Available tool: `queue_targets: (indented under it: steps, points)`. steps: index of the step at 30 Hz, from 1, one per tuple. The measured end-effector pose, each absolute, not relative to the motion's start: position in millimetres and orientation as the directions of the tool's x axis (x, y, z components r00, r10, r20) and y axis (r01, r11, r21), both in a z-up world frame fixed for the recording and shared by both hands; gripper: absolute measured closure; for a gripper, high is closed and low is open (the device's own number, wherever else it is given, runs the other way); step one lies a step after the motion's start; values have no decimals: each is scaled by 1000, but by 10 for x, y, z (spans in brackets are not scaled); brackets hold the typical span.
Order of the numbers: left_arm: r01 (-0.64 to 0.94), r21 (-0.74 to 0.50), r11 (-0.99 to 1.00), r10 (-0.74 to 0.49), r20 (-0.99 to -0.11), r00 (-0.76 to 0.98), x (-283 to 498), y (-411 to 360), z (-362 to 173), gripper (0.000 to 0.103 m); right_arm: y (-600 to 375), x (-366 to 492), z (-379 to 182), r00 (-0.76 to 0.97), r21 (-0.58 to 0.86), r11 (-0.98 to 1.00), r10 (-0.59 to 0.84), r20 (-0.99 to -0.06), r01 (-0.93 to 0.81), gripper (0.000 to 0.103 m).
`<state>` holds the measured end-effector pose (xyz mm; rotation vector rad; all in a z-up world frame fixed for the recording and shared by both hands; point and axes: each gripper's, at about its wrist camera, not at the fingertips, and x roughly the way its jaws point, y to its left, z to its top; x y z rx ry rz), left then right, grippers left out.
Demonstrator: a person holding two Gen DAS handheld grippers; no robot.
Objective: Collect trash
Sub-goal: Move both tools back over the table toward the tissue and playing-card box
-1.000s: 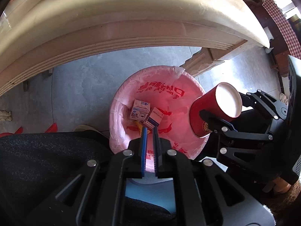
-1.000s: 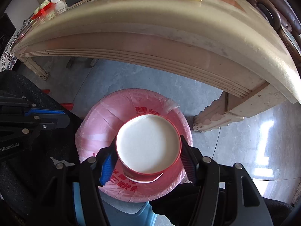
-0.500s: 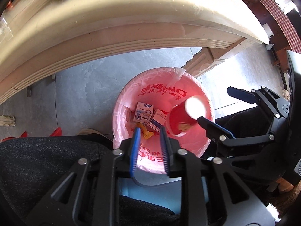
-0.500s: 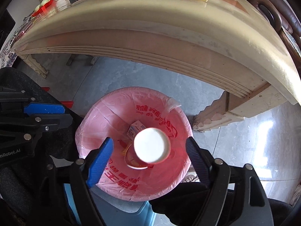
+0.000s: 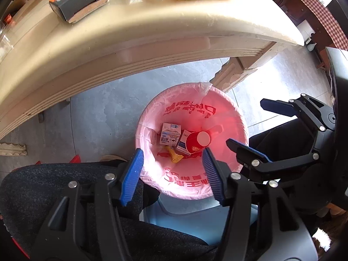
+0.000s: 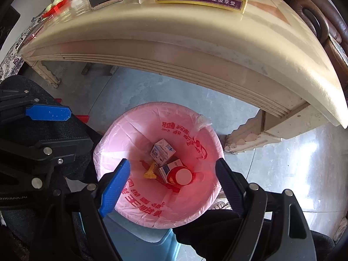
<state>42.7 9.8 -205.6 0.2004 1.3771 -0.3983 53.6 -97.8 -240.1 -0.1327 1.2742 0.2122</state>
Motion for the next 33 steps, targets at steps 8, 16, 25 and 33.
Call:
queue_targets:
  steps: [8, 16, 25, 33]
  points:
    - [388, -101, 916, -161, -979, 125, 491, 162, -1678, 36, -988, 526, -1913, 310, 50, 951, 150, -939, -306, 24]
    - [422, 27, 906, -73, -973, 218, 784, 292, -756, 28, -1019, 683, -820, 434, 10, 917, 199, -879, -400, 11]
    - [498, 69, 864, -83, -957, 277, 1424, 230, 406, 25, -908, 968, 327, 508, -15, 851, 299, -808, -524, 7]
    - [521, 75, 850, -76, -962, 263, 1821, 83, 775, 25, -858, 1280, 770, 491, 2, 810, 357, -795, -587, 7]
